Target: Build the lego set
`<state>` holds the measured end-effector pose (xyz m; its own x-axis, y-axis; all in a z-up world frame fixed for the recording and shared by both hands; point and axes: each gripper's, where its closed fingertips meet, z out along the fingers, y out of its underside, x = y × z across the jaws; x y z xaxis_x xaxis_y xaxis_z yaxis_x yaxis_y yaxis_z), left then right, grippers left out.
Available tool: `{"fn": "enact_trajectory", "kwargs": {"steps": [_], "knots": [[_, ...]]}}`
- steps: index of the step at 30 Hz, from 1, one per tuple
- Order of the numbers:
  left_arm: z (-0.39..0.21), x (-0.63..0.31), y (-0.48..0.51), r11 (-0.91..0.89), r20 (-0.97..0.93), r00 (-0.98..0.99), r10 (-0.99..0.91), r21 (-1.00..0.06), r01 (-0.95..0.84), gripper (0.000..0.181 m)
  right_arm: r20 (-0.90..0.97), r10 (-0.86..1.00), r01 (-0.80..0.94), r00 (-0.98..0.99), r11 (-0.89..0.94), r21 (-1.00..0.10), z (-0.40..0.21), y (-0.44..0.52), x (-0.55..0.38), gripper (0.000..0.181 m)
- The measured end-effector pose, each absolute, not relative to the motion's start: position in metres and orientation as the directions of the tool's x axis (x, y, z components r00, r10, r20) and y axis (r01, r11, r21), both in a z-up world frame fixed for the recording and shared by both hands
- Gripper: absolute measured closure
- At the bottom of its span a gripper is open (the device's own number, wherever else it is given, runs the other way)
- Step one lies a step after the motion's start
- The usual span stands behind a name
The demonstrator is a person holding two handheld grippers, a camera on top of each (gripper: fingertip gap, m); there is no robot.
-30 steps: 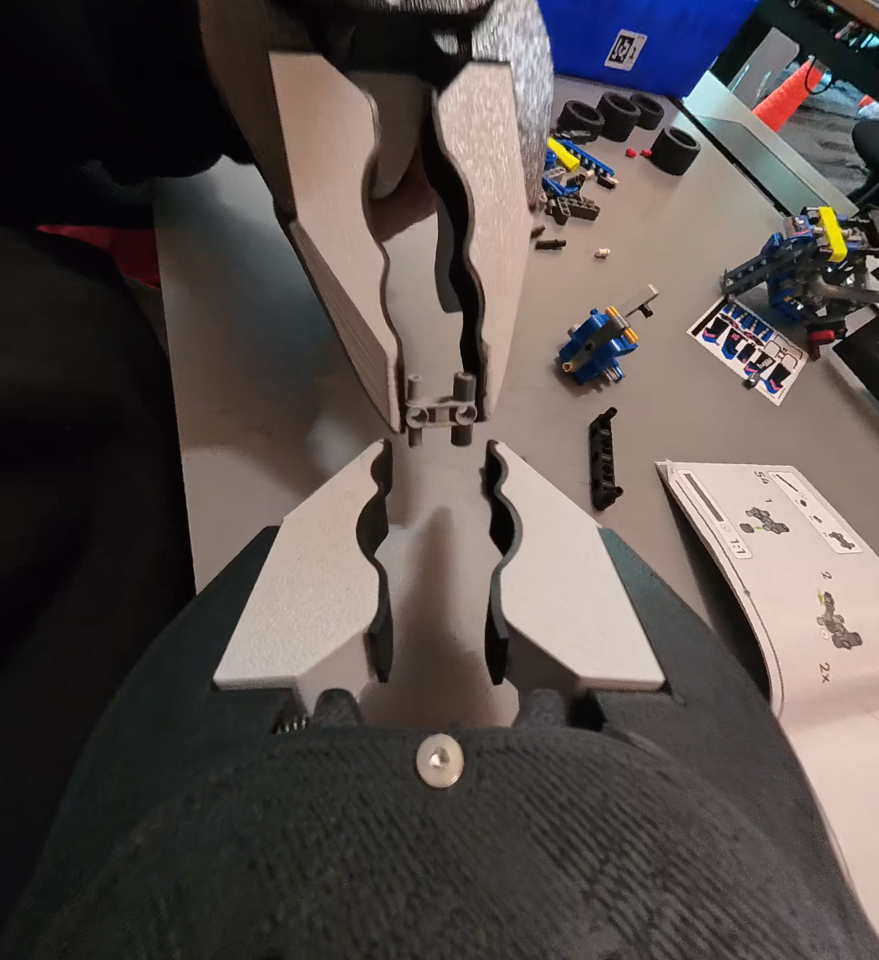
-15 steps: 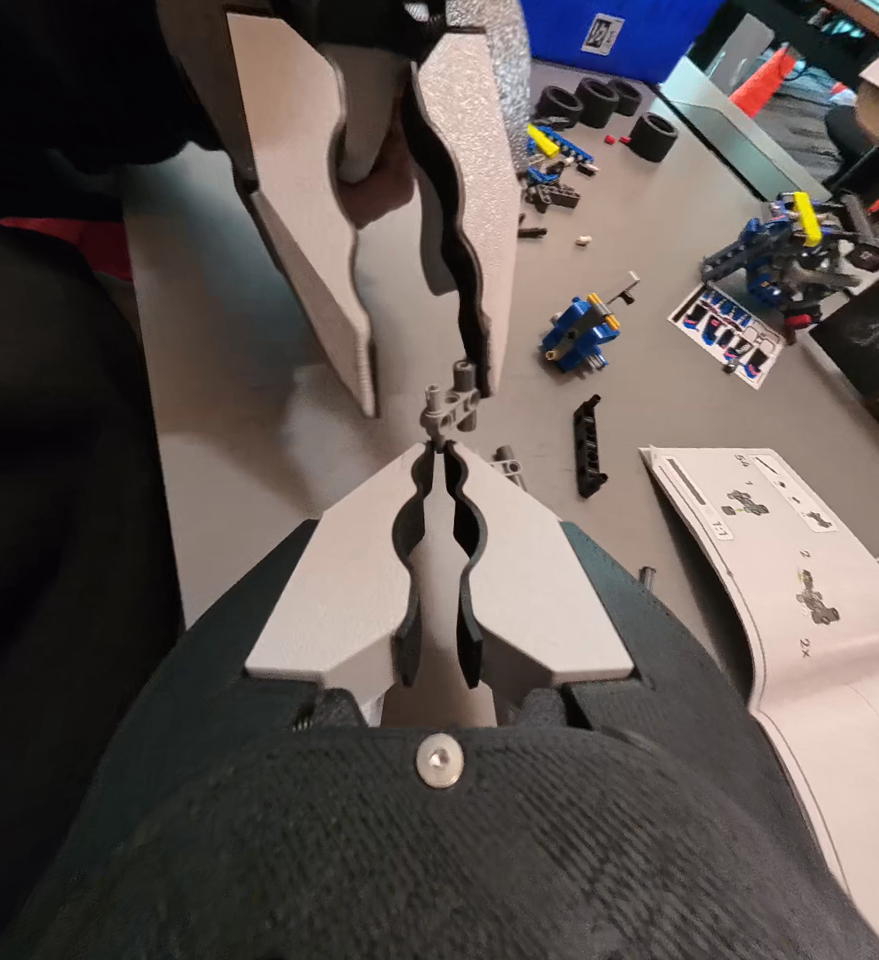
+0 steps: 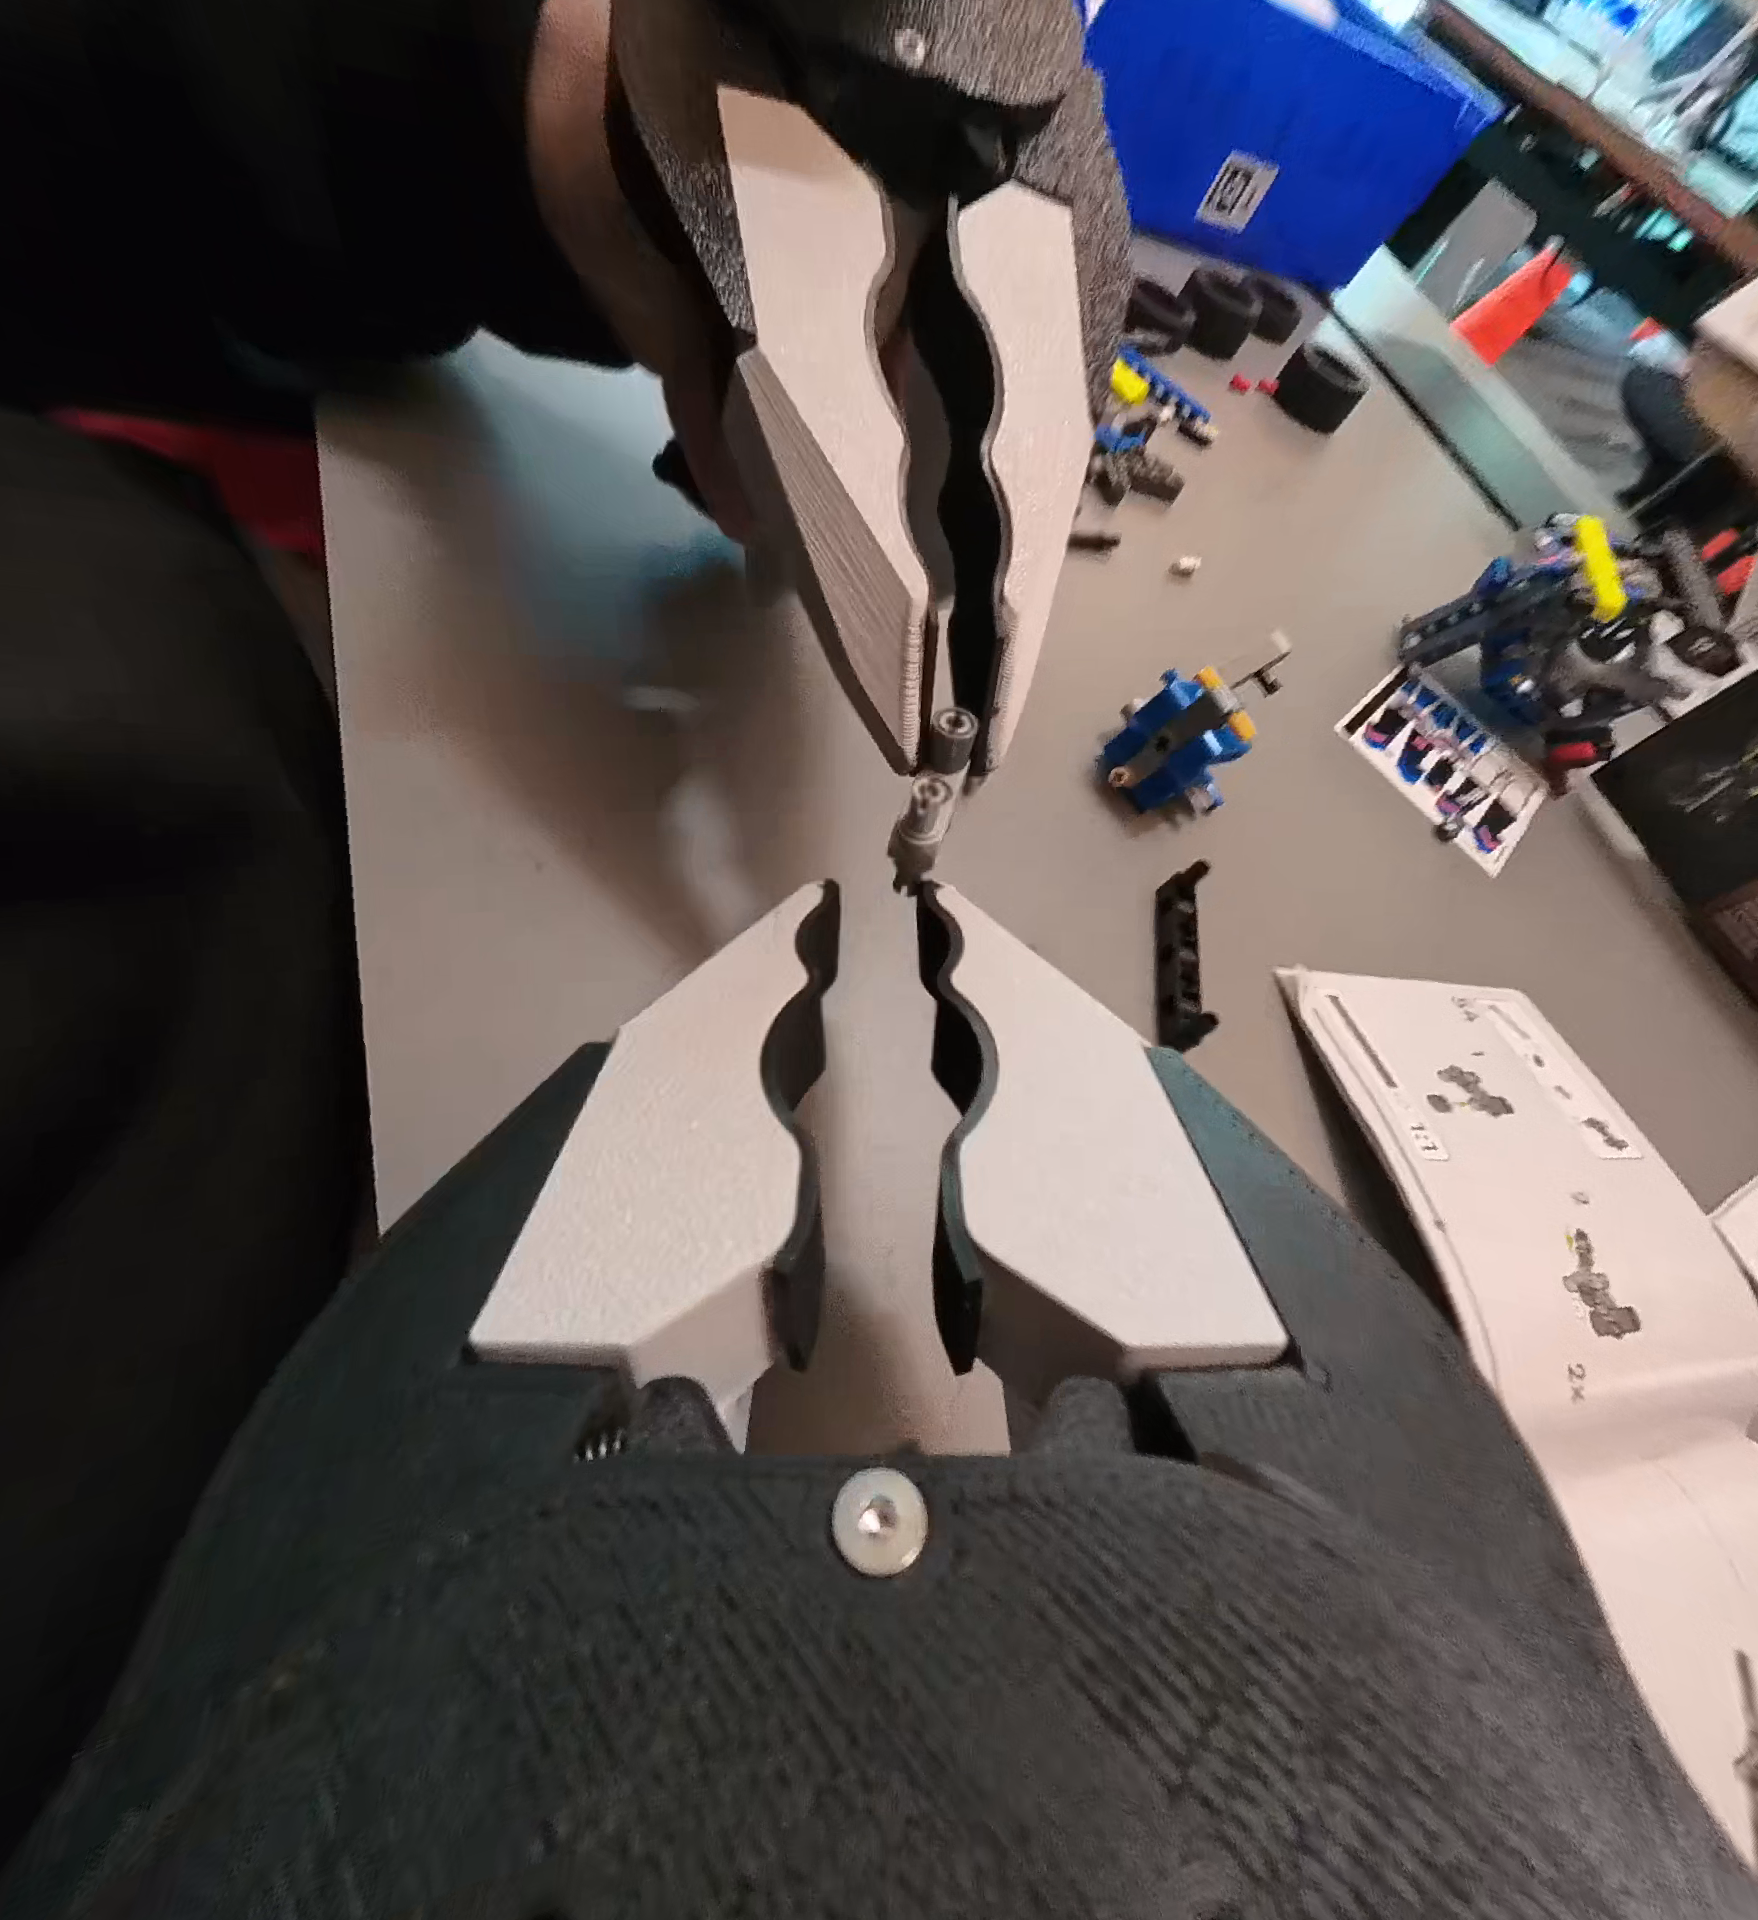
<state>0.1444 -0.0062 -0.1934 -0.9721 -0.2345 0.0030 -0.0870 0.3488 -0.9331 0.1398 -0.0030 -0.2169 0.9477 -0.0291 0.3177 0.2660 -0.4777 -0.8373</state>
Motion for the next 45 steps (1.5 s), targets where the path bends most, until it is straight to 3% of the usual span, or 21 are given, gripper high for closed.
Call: {"fn": "enact_trajectory", "kwargs": {"steps": [3,7,15,18,20,24,35,41,45], "knots": [[-0.186,0.144,-0.006,0.316,0.012,-0.974,-0.225,-0.945,-0.084,0.175,0.381,-0.042,0.319,0.924,-0.464,-0.826,-0.210,-0.002,0.141,0.167],[-0.184,0.146,-0.007,0.317,0.000,-0.972,-0.235,-0.945,-0.077,0.175,0.499,-0.082,0.398,0.863,-0.499,-0.770,-0.210,-0.001,0.148,0.181],[-0.187,0.157,-0.002,0.319,-0.040,-0.949,-0.313,-0.945,-0.065,0.175,0.616,-0.066,0.463,0.785,-0.597,-0.655,-0.224,0.006,0.151,0.181],[-0.181,0.159,0.001,0.276,-0.038,-0.944,-0.329,-0.959,-0.057,0.175,0.482,-0.106,0.343,0.870,-0.573,-0.745,-0.223,-0.003,0.156,0.178],[-0.172,0.158,0.001,0.210,-0.017,-0.949,-0.314,-0.976,-0.052,0.175,0.292,-0.158,0.187,0.943,-0.472,-0.861,-0.211,-0.003,0.154,0.162],[-0.160,0.155,0.000,0.119,0.039,-0.963,-0.268,-0.990,-0.073,0.176,0.100,-0.162,0.055,0.982,-0.263,-0.963,-0.182,0.003,0.145,0.167],[-0.150,0.153,-0.004,0.053,0.068,-0.971,-0.231,-0.995,-0.083,0.176,0.223,-0.234,0.176,0.946,-0.205,-0.963,-0.168,0.001,0.150,0.178],[-0.151,0.160,-0.006,0.071,0.060,-0.961,-0.271,-0.994,-0.082,0.175,0.413,-0.316,0.320,0.854,-0.309,-0.896,-0.170,-0.002,0.160,0.179],[-0.157,0.164,-0.006,0.119,0.040,-0.950,-0.309,-0.990,-0.081,0.174,0.460,-0.356,0.323,0.813,-0.381,-0.866,-0.176,-0.003,0.167,0.179]]}}
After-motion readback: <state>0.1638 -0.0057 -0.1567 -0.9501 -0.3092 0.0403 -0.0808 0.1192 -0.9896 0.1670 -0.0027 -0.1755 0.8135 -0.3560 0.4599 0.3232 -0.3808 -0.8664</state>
